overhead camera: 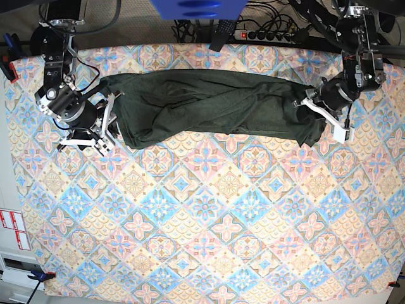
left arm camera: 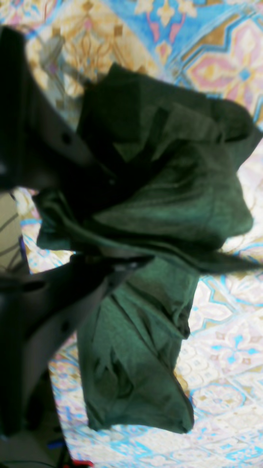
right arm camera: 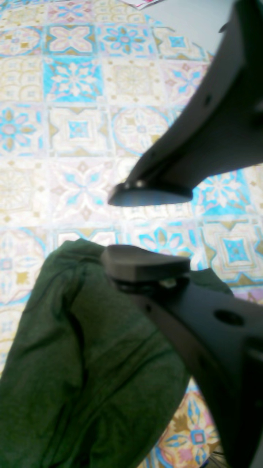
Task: Fold the T-shirt properly
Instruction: 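Push the left gripper's strip end toward the right gripper, bunching it, then grasp the strip end with the right gripper and adjust both grips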
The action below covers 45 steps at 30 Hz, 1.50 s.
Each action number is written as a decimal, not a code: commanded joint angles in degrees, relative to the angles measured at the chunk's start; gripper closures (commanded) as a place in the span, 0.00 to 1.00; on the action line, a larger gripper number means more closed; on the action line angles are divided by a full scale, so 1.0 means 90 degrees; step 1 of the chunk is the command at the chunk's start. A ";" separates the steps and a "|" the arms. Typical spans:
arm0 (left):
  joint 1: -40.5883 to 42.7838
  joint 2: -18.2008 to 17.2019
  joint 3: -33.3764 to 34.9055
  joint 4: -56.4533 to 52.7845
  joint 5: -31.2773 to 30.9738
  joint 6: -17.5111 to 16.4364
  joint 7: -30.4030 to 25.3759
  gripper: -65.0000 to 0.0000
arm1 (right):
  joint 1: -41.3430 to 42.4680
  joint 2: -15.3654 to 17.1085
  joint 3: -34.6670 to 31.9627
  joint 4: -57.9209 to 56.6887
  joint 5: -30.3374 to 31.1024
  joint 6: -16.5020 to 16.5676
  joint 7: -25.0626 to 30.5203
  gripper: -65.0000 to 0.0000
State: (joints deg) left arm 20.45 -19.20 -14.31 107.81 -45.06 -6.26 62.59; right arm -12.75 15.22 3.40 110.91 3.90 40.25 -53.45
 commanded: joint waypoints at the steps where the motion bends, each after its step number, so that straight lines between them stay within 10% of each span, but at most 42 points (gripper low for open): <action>1: -0.0030 -0.0050 0.0149 0.0129 -0.0136 -0.0051 -0.0063 1.00 | 0.0054 0.0062 0.0038 0.0116 0.0070 -0.0028 0.0112 0.68; 18: -0.0411 0.0702 0.1292 0.0099 0.0655 -0.0051 -0.0043 1.00 | 0.0035 0.0062 0.0047 0.0184 0.0070 -0.0028 0.0112 0.68; 30: -0.0255 0.0312 0.1233 0.0676 0.0596 -0.0061 0.0201 0.11 | 0.0035 0.0081 0.0057 0.0184 0.0070 -0.0028 0.0112 0.68; 45: -0.0157 -0.0460 0.0100 -0.0028 0.0420 -0.0091 0.0211 0.09 | 0.0093 0.0111 -0.0197 -0.0099 0.0089 -0.0028 -0.0601 0.67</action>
State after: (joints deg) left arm 19.53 -22.70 -13.10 106.69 -40.36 -6.72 65.36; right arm -12.53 15.57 1.65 109.27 4.27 40.21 -59.83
